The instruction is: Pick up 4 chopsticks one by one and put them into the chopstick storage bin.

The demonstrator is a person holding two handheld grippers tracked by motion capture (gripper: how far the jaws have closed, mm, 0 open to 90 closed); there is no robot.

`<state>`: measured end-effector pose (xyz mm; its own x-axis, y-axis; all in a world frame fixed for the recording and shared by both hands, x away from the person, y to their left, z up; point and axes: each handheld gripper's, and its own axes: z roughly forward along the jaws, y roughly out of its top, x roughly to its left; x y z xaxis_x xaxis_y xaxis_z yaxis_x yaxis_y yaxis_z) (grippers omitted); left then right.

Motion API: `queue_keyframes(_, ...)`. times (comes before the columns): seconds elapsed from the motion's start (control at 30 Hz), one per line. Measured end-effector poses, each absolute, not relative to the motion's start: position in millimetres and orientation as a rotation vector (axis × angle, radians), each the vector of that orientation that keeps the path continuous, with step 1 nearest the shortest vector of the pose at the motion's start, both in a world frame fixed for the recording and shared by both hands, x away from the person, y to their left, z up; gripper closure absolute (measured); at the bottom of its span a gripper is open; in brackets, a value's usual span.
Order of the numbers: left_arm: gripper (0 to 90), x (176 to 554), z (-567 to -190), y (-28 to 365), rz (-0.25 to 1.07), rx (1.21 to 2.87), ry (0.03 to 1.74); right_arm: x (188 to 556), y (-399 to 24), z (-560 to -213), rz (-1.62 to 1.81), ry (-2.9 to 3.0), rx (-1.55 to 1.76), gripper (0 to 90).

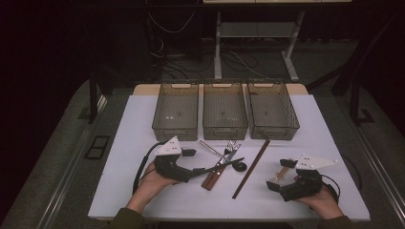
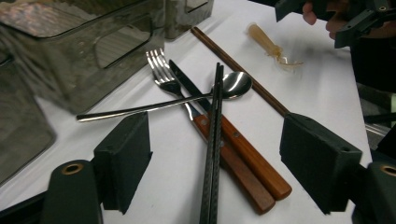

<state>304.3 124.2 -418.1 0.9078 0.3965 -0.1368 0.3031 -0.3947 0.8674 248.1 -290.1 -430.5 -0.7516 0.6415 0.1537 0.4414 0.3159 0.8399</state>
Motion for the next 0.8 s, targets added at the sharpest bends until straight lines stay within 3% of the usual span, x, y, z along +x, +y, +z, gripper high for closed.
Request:
queue_keyframes(0.33, 33.0, 312.1, -418.6, 108.8, 0.087, 2.022, 0.46, 247.9, -289.6, -430.5, 1.412, 2.373, 0.992, 0.9)
queue_keyframes(0.8, 61.2, 320.0, -426.6, 90.0, 0.1, 2.11, 0.441, 247.7, -289.4, -430.6, 1.411, 2.374, 0.985, 0.9)
